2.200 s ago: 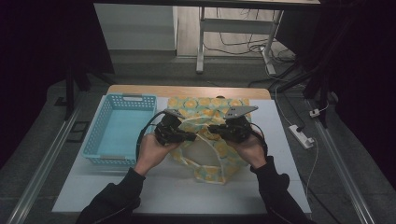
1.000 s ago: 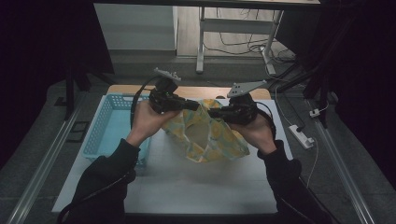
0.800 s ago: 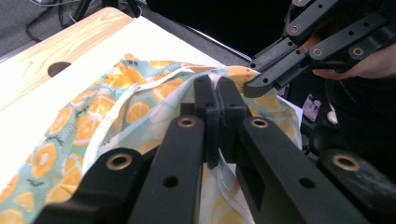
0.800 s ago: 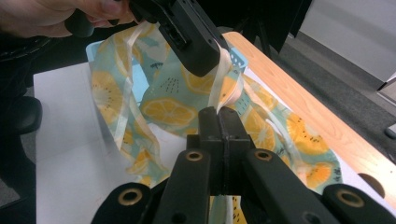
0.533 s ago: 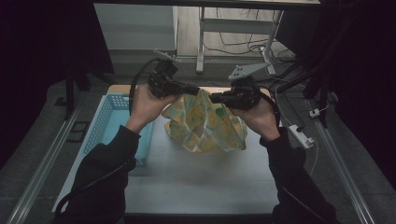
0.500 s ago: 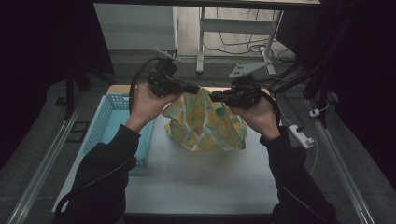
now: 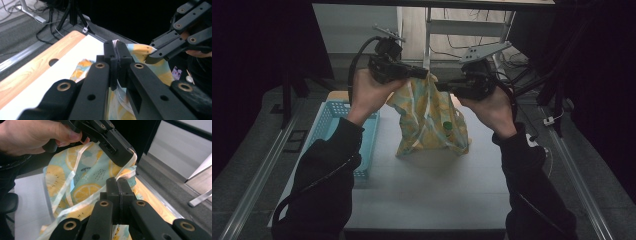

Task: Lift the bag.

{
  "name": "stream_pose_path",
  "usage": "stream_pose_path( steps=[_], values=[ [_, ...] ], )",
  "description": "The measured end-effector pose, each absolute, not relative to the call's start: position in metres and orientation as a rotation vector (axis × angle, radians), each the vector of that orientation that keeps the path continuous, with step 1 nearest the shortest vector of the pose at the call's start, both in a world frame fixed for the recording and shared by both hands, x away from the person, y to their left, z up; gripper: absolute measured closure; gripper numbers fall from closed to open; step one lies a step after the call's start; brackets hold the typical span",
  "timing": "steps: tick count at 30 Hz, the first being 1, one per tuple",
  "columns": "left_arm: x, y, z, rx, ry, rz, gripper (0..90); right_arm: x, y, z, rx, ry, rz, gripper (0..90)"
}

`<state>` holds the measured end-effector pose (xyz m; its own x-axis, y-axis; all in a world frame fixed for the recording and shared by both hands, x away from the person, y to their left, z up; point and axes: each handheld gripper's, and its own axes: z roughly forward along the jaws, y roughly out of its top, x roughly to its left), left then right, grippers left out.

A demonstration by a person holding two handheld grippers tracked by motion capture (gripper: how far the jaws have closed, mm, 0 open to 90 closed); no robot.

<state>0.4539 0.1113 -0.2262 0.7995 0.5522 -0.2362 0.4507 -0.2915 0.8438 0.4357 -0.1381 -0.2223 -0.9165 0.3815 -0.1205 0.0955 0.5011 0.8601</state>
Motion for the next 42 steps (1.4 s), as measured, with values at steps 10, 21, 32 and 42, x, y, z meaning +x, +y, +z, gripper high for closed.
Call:
stream_pose_path(
  steps=[10,21,32,42],
  values=[
    [0.454,0.118,-0.202,1.871,0.744,0.165,88.9,0.435,-0.133,-0.199,0.395,2.399,1.393,90.0],
    [0.469,0.114,-0.223,1.894,0.798,0.165,88.8,0.447,-0.133,-0.212,0.437,2.4,1.356,90.0],
    [0.482,0.102,-0.255,2.006,0.829,0.181,88.4,0.462,-0.141,-0.247,0.494,2.437,1.331,90.0],
    [0.495,0.092,-0.301,2.109,0.869,0.179,88.0,0.478,-0.142,-0.291,0.56,2.503,1.332,89.8]
  ],
)
